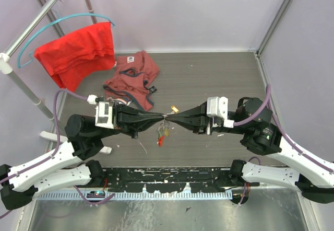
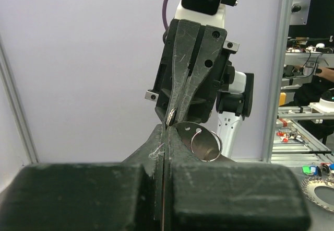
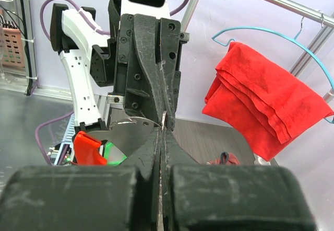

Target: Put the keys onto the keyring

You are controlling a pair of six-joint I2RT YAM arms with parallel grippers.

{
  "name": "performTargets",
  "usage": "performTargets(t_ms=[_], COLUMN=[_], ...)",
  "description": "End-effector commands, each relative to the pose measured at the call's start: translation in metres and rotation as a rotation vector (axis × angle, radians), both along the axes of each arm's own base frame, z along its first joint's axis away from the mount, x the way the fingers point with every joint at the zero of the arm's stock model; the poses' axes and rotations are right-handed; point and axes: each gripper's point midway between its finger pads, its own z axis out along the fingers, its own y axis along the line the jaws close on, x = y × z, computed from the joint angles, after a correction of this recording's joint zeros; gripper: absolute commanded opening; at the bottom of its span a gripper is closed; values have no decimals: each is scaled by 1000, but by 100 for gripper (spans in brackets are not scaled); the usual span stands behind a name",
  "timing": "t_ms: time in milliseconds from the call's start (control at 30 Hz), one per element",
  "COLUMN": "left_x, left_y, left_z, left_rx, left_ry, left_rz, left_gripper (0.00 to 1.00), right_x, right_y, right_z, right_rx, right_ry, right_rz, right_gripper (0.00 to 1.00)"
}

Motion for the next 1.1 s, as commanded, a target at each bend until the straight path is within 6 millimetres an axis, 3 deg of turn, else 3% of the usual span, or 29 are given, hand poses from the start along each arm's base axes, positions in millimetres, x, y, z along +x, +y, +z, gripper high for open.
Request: performTargets(t_ms=[0, 133, 233, 433, 600, 1067], left_x=[-2, -4, -6, 4, 12, 17], left_y=[3, 2, 5, 13, 8, 1], left_z=[4, -3, -11, -26, -39, -66], left_rx=[-11, 91, 171, 307, 418, 635], left_ry=[-13, -54, -88, -133, -142, -170], left_rz=[2, 14, 31, 116, 132, 107], left_gripper=[2, 25, 38, 40, 38, 36], right_x=[-1, 2, 3, 9, 16, 16], right_y=[-7, -10, -10, -5, -4, -11], right_z=[19, 18, 6, -21, -43, -57], right_rx=[55, 8, -83, -291, -456, -563], right_ry=[-21, -14, 14, 106, 152, 162], right_rz=[-14, -36, -42, -56, -79, -86], right_gripper=[1, 1, 1, 1, 1, 1])
